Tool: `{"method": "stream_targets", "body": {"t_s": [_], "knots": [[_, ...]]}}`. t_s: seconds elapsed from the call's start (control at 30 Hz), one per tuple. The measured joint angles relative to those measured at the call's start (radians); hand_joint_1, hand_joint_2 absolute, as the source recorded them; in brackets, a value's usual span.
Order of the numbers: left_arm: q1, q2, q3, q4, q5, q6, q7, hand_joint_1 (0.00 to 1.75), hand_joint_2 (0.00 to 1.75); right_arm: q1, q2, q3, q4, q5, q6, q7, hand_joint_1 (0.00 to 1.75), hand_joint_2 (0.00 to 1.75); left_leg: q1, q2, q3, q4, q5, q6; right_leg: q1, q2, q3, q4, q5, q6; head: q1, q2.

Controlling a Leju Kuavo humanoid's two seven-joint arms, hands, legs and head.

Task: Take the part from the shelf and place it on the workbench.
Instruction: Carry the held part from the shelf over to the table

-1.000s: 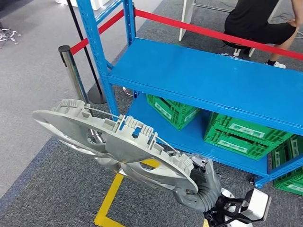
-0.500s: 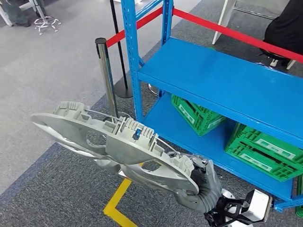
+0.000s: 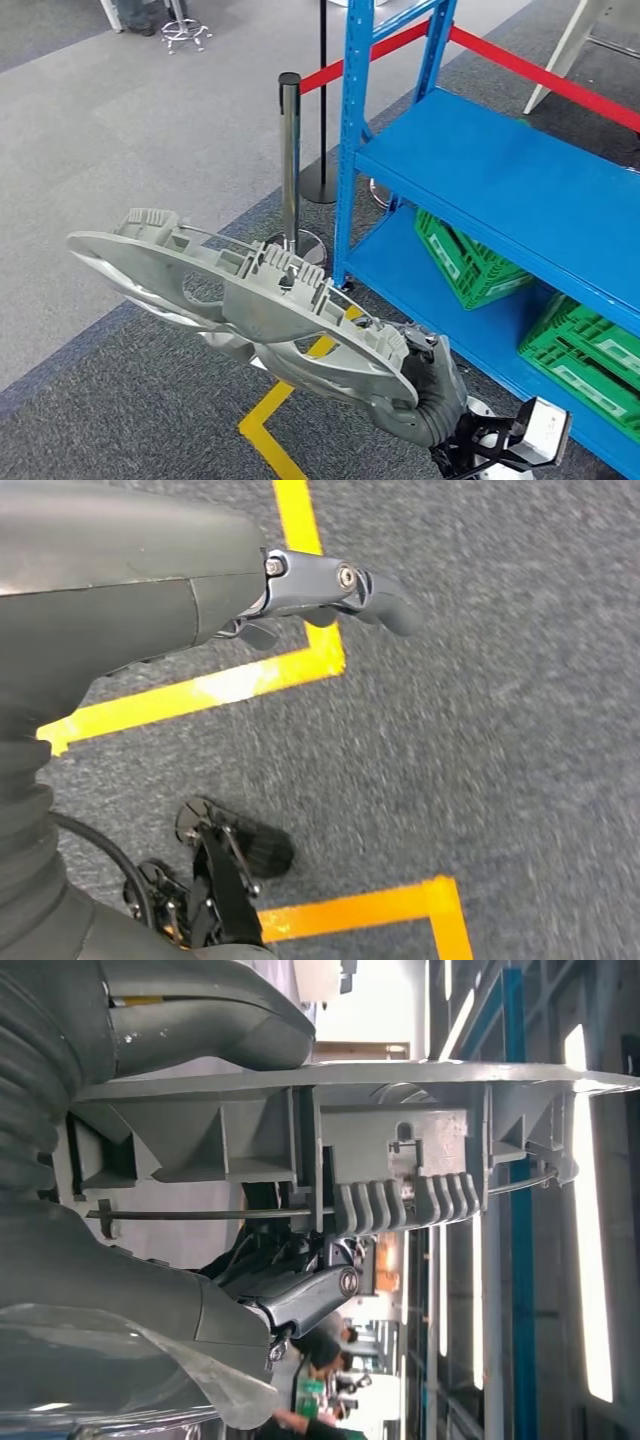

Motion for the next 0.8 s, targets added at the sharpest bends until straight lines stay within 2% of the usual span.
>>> {"method": "stream_targets", "body": {"t_s": [0.03, 0.07, 0.1, 0.13, 0.17, 0.2, 0.23, 0.27, 0.3, 0.33, 0.37, 0.4, 0.43, 0.47, 0.5, 0.53, 0.57, 0.6, 0.63, 0.7, 0.73, 0.77, 0.8], "knots": [[0.002, 0.0, 0.0, 0.0, 0.0, 0.0, 0.0, 0.0, 1.75, -0.001, 0.0, 0.0, 0.0, 0.0, 0.0, 0.0, 1.75, 1.75, 0.001, -0.011, -0.001, -0.002, 0.002, 0.005, 0.0, -0.009, 0.003, -0.003, -0.001, 0.005, 0.0, 0.0], [0.003, 0.0, 0.001, 0.0, 0.0, 0.0, 0.0, 0.0, 1.75, -0.001, 0.0, 0.001, 0.0, 0.0, 0.0, 0.0, 1.75, 1.75, 0.003, -0.021, -0.001, -0.007, 0.005, 0.01, -0.001, -0.002, 0.004, -0.001, -0.007, 0.01, 0.001, 0.0], [0.004, -0.001, 0.001, 0.0, 0.0, 0.0, 0.0, 0.0, 1.75, -0.002, 0.0, 0.001, -0.001, 0.0, 0.0, 0.0, 1.75, 1.75, 0.005, -0.032, 0.001, -0.012, 0.008, 0.017, -0.003, 0.018, -0.002, 0.014, -0.021, 0.013, 0.002, 0.0], [0.003, -0.001, 0.001, -0.001, 0.0, 0.0, 0.0, 0.0, 1.75, -0.001, 0.0, 0.001, -0.001, 0.0, 0.0, 0.0, 1.75, 1.75, 0.009, -0.042, 0.003, -0.017, 0.012, 0.023, -0.005, 0.047, -0.018, 0.05, -0.044, 0.016, 0.005, 0.0], [0.002, -0.002, 0.001, -0.001, 0.0, 0.0, 0.0, 0.0, 1.75, -0.001, 0.0, 0.001, -0.001, 0.0, 0.0, 0.0, 1.75, 1.75, 0.01, -0.052, 0.003, -0.019, 0.014, 0.026, -0.007, 0.079, -0.046, 0.108, -0.075, 0.017, 0.008, 0.0], [0.001, -0.002, 0.001, -0.001, 0.0, 0.0, 0.0, 0.0, 1.75, 0.0, 0.0, 0.001, 0.0, 0.0, 0.0, 0.0, 1.75, 1.75, 0.01, -0.064, 0.002, -0.019, 0.014, 0.029, -0.008, 0.098, -0.081, 0.178, -0.106, 0.018, 0.009, 0.0], [0.0, -0.002, 0.0, -0.001, 0.0, 0.0, 0.0, 0.0, 1.75, 0.001, 0.0, 0.001, 0.0, 0.0, 0.0, 0.0, 1.75, 1.75, 0.009, -0.076, 0.002, -0.018, 0.014, 0.03, -0.008, 0.106, -0.114, 0.241, -0.126, 0.018, 0.011, 0.0], [0.0, -0.003, 0.0, -0.001, 0.0, 0.0, 0.0, 0.0, 1.75, 0.002, 0.0, 0.001, 0.0, 0.0, 0.0, 0.0, 1.75, 1.75, 0.009, -0.089, 0.002, -0.017, 0.014, 0.03, -0.008, 0.11, -0.138, 0.277, -0.128, 0.019, 0.01, 0.0], [0.0, -0.003, 0.0, -0.001, 0.0, 0.0, 0.0, 0.0, 1.75, 0.002, 0.0, 0.001, 0.0, 0.0, 0.0, 0.0, 1.75, 1.75, 0.008, -0.103, 0.003, -0.016, 0.014, 0.03, -0.008, 0.111, -0.143, 0.274, -0.109, 0.018, 0.01, 0.0], [0.0, -0.003, 0.0, -0.001, 0.0, 0.0, 0.0, 0.0, 1.75, 0.002, 0.0, 0.001, 0.0, 0.0, 0.0, 0.0, 1.75, 1.75, 0.008, -0.118, 0.003, -0.014, 0.013, 0.029, -0.008, 0.115, -0.13, 0.231, -0.072, 0.018, 0.01, 0.0], [0.0, -0.003, 0.001, -0.001, 0.0, 0.0, 0.0, 0.0, 1.75, 0.002, 0.0, 0.001, 0.0, 0.0, 0.0, 0.0, 1.75, 1.75, 0.009, -0.132, 0.004, -0.012, 0.012, 0.027, -0.01, 0.128, -0.104, 0.162, -0.03, 0.016, 0.01, 0.0], [-0.001, -0.003, 0.001, -0.001, 0.0, 0.0, 0.0, 0.0, 1.75, 0.002, 0.0, 0.001, 0.0, 0.0, 0.0, 0.0, 1.75, 1.75, 0.008, -0.145, 0.002, -0.007, 0.01, 0.024, -0.012, 0.15, -0.077, 0.097, 0.0, 0.016, 0.01, 0.0], [-0.001, -0.003, 0.0, -0.001, 0.0, 0.0, 0.0, 0.0, 1.75, 0.002, 0.0, 0.001, 0.0, 0.0, 0.0, 0.0, 1.75, 1.75, 0.008, -0.157, -0.001, -0.003, 0.009, 0.02, -0.014, 0.169, -0.056, 0.049, 0.016, 0.014, 0.01, 0.0], [-0.001, -0.003, 0.0, -0.001, 0.0, 0.0, 0.0, 0.0, 1.75, 0.002, 0.0, 0.001, 0.0, 0.0, 0.0, 0.0, 1.75, 1.75, 0.009, -0.168, -0.005, 0.0, 0.008, 0.014, -0.014, 0.183, -0.043, 0.024, 0.019, 0.012, 0.01, 0.0], [0.0, -0.003, 0.0, -0.001, 0.0, 0.0, 0.0, 0.0, 1.75, 0.002, 0.0, 0.001, 0.0, 0.0, 0.0, 0.0, 1.75, 1.75, 0.01, -0.178, -0.009, 0.002, 0.01, 0.008, -0.013, 0.187, -0.038, 0.02, 0.015, 0.009, 0.01, 0.0], [0.002, -0.003, 0.001, -0.001, 0.0, 0.0, 0.0, 0.0, 1.75, 0.002, 0.0, 0.001, -0.001, 0.0, 0.0, 0.0, 1.75, 1.75, 0.013, -0.189, -0.013, 0.003, 0.012, 0.002, -0.012, 0.177, -0.035, 0.018, 0.017, 0.003, 0.009, 0.0], [0.004, -0.003, 0.001, -0.001, 0.0, 0.0, 0.0, 0.0, 1.75, 0.001, 0.0, 0.001, -0.001, 0.0, 0.0, 0.0, 1.75, 1.75, 0.014, -0.19, -0.016, 0.005, 0.012, -0.003, -0.012, 0.165, -0.033, 0.016, 0.019, -0.003, 0.009, 0.0], [0.005, -0.002, 0.001, -0.001, 0.0, 0.0, 0.0, 0.0, 1.75, 0.0, 0.0, 0.001, -0.001, 0.0, 0.0, 0.0, 1.75, 1.75, 0.013, -0.174, -0.022, 0.016, 0.004, -0.008, -0.013, 0.153, -0.032, 0.014, 0.021, -0.01, 0.007, 0.0], [0.004, -0.002, 0.002, -0.001, 0.0, 0.0, 0.0, 0.0, 1.75, -0.001, 0.0, 0.0, -0.001, 0.0, 0.0, 0.0, 1.75, 1.75, 0.012, -0.149, -0.036, 0.046, -0.014, -0.013, -0.013, 0.139, -0.03, 0.011, 0.022, -0.016, 0.004, 0.0], [0.001, -0.001, 0.001, -0.001, 0.0, 0.0, 0.0, 0.0, 1.75, 0.0, 0.0, -0.001, -0.001, 0.0, 0.0, -0.001, 1.75, 1.75, 0.013, -0.092, -0.088, 0.16, -0.075, -0.023, -0.01, 0.109, -0.027, 0.011, 0.02, -0.025, -0.002, 0.0], [-0.001, -0.001, 0.001, -0.001, 0.0, 0.0, 0.0, 0.0, 1.75, 0.001, 0.0, -0.001, -0.001, 0.0, 0.0, -0.001, 1.75, 1.75, 0.015, -0.08, -0.118, 0.226, -0.103, -0.026, -0.008, 0.093, -0.026, 0.011, 0.018, -0.027, -0.002, 0.0], [-0.001, -0.001, 0.001, -0.001, 0.0, 0.0, 0.0, 0.0, 1.75, 0.002, 0.0, -0.001, -0.001, 0.0, 0.0, 0.0, 1.75, 1.75, 0.017, -0.075, -0.139, 0.271, -0.116, -0.028, -0.007, 0.078, -0.025, 0.011, 0.017, -0.028, -0.002, 0.0], [0.0, -0.001, 0.001, -0.001, 0.0, 0.0, 0.0, 0.0, 1.75, 0.001, 0.0, -0.001, -0.001, 0.001, 0.0, 0.0, 1.75, 1.75, 0.019, -0.074, -0.144, 0.284, -0.111, -0.029, -0.006, 0.064, -0.023, 0.011, 0.014, -0.028, -0.002, 0.0]]}}
